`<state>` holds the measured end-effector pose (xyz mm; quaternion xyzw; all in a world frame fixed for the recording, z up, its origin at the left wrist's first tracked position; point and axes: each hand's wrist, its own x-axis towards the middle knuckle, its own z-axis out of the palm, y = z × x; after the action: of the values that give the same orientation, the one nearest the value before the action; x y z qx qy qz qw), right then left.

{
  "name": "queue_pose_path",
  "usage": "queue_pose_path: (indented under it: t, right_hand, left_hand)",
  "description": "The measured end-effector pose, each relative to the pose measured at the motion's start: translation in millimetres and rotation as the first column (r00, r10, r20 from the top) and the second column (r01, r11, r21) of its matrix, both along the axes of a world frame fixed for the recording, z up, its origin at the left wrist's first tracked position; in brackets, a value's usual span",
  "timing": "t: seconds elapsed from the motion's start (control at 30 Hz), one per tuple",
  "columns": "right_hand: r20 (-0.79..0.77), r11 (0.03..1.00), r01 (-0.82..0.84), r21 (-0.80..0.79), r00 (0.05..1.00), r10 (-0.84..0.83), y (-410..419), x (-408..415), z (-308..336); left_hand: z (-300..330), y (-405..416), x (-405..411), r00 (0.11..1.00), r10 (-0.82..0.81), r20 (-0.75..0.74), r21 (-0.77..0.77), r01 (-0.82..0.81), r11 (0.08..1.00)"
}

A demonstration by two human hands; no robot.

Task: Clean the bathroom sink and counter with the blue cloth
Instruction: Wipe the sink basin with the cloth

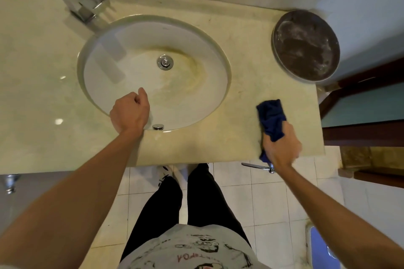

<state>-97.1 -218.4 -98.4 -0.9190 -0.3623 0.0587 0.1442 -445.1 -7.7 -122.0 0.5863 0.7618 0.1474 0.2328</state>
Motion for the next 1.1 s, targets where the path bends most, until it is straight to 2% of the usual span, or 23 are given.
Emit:
queue_pose_path:
  t: [0.07,0.2,0.27,0.4,0.47,0.53,0.6,0.7,0.73,0.77,0.83,0.93,1.0,1.07,1.1]
  right_hand:
    - [-0.013,0.994,-0.081,0.070,0.997,0.082,28,-42,-2]
    - [0.039,0.977,-0.207,0.051,0.978,0.205,68,-113,-5]
    - [0.047,0.977,-0.203,0.057,0.978,0.201,65,-146,-6]
    - [-0.032,0.985,-0.146,0.087,0.988,0.149,62,-222,-4]
    - [-0.109,0.980,-0.148,0.135,0.981,0.163,74,-264,-6]
    - [-0.153,0.949,-0.206,0.239,0.957,0.246,91,-301,-6]
    - [-0.315,0.933,-0.222,0.285,0.897,0.309,116,-325,0]
    - [-0.647,0.975,-0.120,0.185,0.732,0.213,162,-329,15]
    - [-0.755,0.981,-0.026,0.191,0.635,0.163,175,-323,21]
    - [-0.848,0.977,0.092,0.191,0.517,0.117,185,-312,27]
    - [-0.952,0.951,0.267,0.159,0.295,0.076,193,-283,40]
    - [-0.991,0.909,0.413,0.061,-0.083,0.104,184,-235,60]
    - [-0.966,0.892,0.452,0.009,-0.228,0.125,170,-205,68]
    - [-0.940,0.876,0.481,-0.045,-0.316,0.125,153,-182,72]
    - [-0.935,0.869,0.491,-0.057,-0.332,0.127,146,-174,72]
  left_hand:
    - [0,0,-1,1.000,0.003,0.003,-0.005,-0.003,1.000]
    - [-1,-1,-3,1.000,0.004,0.023,-0.002,-0.004,1.000]
    - [0,0,-2,0.999,0.022,0.038,-0.007,-0.022,1.000]
    - [-1,10,-8,0.986,0.097,0.135,-0.084,-0.087,0.993]
    - [2,15,-11,0.931,0.208,0.299,-0.104,-0.185,0.977]
    - [8,20,-18,0.813,0.309,0.494,-0.117,-0.289,0.950]
    - [13,27,-29,0.671,0.378,0.638,-0.169,-0.357,0.919]
    - [12,40,-48,0.322,0.498,0.805,-0.353,-0.415,0.839]
    - [11,41,-52,0.272,0.518,0.811,-0.398,-0.393,0.829]
    - [12,40,-54,0.296,0.512,0.807,-0.407,-0.351,0.844]
    - [13,36,-50,0.399,0.462,0.793,-0.374,-0.280,0.884]
    - [25,28,-40,0.536,0.407,0.740,-0.331,-0.237,0.914]
    - [33,21,-32,0.573,0.399,0.716,-0.364,-0.181,0.914]
    - [45,10,-16,0.562,0.371,0.739,-0.430,-0.030,0.902]
    - [53,3,-6,0.539,0.352,0.765,-0.456,0.069,0.887]
